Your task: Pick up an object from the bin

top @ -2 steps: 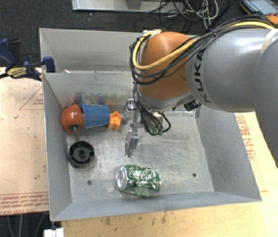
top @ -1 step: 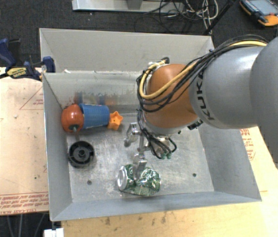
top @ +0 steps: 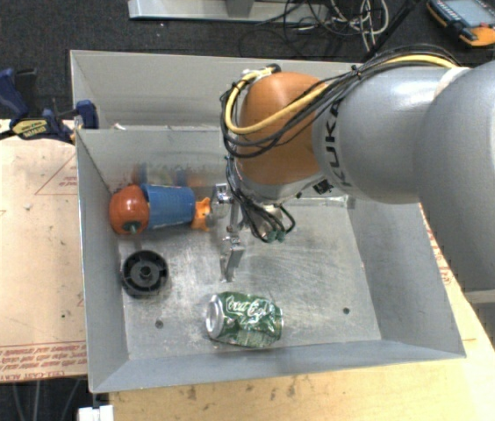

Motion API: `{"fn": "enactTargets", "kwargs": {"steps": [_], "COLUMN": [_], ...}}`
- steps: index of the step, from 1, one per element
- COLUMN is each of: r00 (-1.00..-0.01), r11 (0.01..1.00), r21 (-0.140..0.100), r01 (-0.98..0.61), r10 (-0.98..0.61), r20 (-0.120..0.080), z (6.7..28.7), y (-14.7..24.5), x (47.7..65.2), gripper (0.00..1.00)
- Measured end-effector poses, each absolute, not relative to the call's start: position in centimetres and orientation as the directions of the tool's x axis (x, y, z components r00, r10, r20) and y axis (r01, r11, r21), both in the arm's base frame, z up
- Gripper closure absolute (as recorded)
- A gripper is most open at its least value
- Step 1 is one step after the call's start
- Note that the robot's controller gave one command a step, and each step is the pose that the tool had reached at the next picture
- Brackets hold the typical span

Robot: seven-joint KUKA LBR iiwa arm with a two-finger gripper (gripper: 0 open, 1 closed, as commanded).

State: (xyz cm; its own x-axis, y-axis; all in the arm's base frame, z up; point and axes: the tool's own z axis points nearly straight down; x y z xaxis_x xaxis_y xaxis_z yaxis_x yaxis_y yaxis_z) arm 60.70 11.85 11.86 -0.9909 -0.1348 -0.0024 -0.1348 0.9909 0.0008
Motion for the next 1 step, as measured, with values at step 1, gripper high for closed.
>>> {"fn": "enactTargets", "kwargs": {"steps": [1], "r00": [-0.959], "r11": [0.959], "r21": [0.001], "r01": [-0.283], "r10": [-0.283], "r20": [-0.002], "z": [11.88], "y": [10.65], "x": [55.91], "gripper": [0.00]}}
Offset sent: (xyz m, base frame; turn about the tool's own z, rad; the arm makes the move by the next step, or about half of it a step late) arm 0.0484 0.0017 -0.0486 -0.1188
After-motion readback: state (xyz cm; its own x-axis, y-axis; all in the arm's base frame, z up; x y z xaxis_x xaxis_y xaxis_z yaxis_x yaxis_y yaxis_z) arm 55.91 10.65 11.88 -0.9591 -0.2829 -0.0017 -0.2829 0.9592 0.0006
